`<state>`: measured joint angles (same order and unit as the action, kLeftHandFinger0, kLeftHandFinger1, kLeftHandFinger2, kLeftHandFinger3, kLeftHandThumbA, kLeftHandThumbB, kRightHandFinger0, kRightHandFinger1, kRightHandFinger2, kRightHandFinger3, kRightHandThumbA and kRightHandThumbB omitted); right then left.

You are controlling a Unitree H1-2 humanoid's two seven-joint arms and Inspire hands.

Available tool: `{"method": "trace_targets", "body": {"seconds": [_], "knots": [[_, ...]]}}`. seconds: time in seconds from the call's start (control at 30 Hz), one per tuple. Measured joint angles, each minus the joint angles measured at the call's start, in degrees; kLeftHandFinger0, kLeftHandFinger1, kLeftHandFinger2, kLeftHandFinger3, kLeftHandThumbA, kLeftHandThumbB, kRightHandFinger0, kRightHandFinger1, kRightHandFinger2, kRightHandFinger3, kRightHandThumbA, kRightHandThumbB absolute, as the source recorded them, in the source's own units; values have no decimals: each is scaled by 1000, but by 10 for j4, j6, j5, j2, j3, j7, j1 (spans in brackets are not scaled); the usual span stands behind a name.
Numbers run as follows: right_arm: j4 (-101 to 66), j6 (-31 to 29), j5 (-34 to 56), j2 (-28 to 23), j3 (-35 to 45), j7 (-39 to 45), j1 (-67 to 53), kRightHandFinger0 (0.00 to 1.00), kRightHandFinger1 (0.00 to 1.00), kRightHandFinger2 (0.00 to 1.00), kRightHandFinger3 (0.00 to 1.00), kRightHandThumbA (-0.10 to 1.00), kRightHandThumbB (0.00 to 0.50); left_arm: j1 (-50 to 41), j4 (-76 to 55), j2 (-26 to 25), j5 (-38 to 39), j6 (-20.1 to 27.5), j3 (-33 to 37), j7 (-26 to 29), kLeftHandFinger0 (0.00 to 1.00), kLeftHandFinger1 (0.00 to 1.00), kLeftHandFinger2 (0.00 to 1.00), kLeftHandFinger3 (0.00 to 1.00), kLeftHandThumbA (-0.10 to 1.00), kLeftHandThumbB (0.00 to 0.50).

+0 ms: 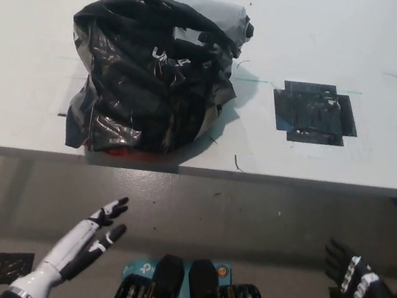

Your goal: The robot uses its right hand to pick up a bag of coffee beans and puts it in the black plastic bag, then the robot grabs the top of the bag and lifts it.

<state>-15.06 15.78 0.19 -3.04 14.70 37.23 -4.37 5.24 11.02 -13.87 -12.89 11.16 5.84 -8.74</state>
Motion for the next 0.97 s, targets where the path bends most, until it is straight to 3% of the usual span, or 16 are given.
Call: {"method": "trace_targets", "body": {"seconds": [0.07, 0.13, 0.53, 0.7, 0.97], "knots": [[0, -19, -1, 12, -5, -4, -13, 1000, 1000, 1000, 1000, 1000, 438, -1, 0, 0, 7, 1, -7, 0, 1000, 1000, 1000, 1000, 1000, 428], [7, -40, -3, 21, -9, -8, -21, 1000, 1000, 1000, 1000, 1000, 443, -3, 0, 0, 12, 2, -11, 0, 1000, 1000, 1000, 1000, 1000, 429], [114, -145, -10, 31, -27, -38, -42, 1000, 1000, 1000, 1000, 1000, 378, -47, 1, 1, 39, 19, -20, 0, 1000, 1000, 1000, 1000, 1000, 395], [145, -191, -16, 30, -39, -48, -52, 1000, 1000, 1000, 1000, 1000, 395, -68, 4, 1, 48, 29, -24, 0, 1000, 1000, 1000, 1000, 1000, 418], [170, -259, -25, 30, -52, -73, -74, 1000, 1000, 1000, 1000, 1000, 398, -85, 4, 1, 59, 46, -28, 0, 1000, 1000, 1000, 1000, 1000, 411]]}}
